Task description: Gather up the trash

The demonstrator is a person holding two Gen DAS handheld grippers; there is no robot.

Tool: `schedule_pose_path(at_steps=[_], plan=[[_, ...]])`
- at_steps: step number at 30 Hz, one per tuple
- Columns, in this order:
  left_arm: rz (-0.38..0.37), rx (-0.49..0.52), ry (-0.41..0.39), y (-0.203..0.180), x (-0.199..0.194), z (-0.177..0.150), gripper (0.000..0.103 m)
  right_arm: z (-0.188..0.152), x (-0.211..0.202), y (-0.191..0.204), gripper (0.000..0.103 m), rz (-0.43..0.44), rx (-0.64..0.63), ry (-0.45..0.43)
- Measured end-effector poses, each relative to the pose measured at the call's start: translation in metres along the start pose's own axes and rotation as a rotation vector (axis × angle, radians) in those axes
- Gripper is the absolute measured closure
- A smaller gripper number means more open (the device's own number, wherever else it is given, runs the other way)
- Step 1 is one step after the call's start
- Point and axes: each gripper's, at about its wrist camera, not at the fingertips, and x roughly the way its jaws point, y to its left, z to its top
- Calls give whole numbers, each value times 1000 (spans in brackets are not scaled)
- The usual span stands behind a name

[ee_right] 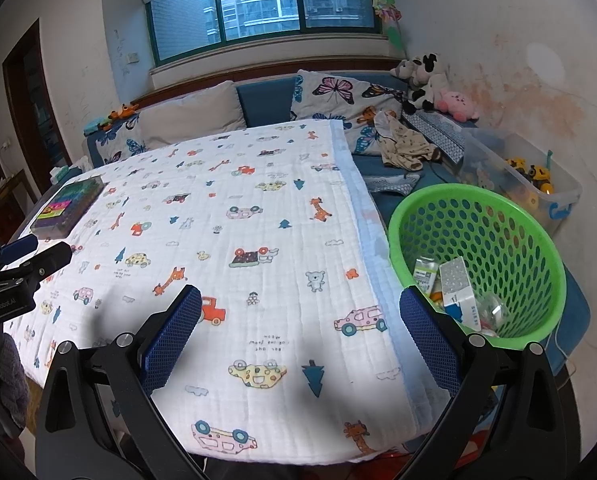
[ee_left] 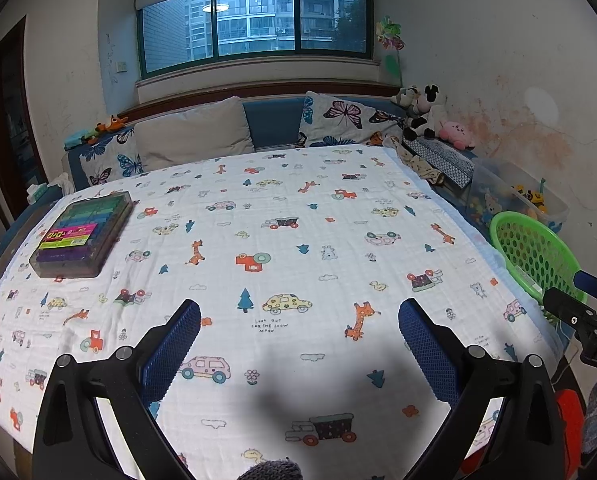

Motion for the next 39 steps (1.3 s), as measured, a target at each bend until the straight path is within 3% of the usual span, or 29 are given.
schedule_pose_path(at_steps=[39], plan=[[15,-5,-10,4,1,-3,7,-1,6,4,5,16,-13,11]])
